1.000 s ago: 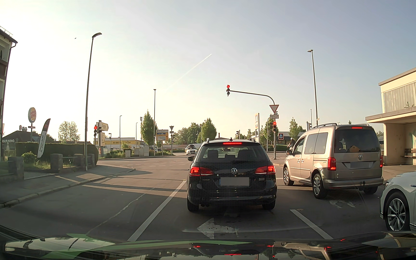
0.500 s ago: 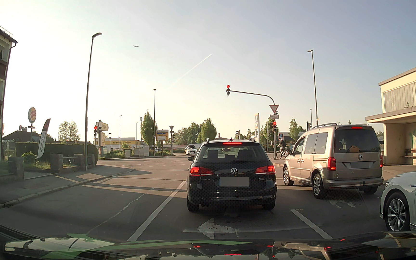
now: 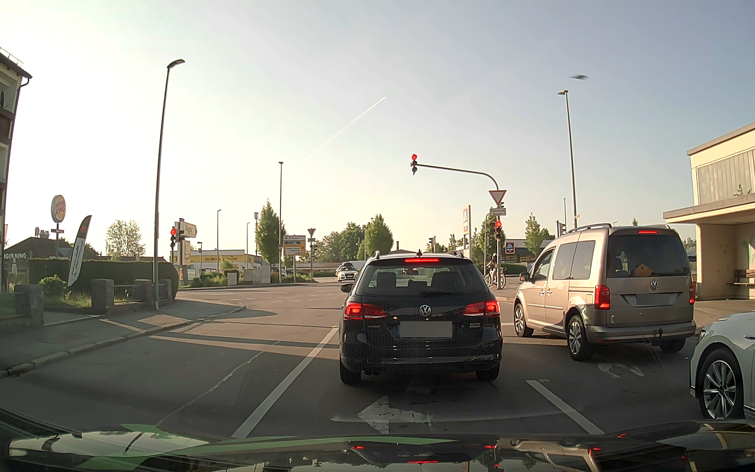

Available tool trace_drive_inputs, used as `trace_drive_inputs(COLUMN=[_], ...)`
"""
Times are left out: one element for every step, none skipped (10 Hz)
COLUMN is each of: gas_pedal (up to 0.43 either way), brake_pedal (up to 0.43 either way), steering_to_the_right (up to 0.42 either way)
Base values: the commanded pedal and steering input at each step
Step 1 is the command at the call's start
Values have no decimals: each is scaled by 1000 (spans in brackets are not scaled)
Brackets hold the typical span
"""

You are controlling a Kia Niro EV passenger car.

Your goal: Follow the waypoints while adhering to traffic rules and regulations

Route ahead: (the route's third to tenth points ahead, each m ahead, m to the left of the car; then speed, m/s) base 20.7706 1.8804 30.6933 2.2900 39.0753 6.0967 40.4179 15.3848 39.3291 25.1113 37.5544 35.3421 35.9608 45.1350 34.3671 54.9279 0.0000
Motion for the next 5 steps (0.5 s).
trace_drive_inputs(gas_pedal=[0,0,0,0,0], brake_pedal=[494,494,494,494,494], steering_to_the_right=[-12,-12,-12,-12,-12])
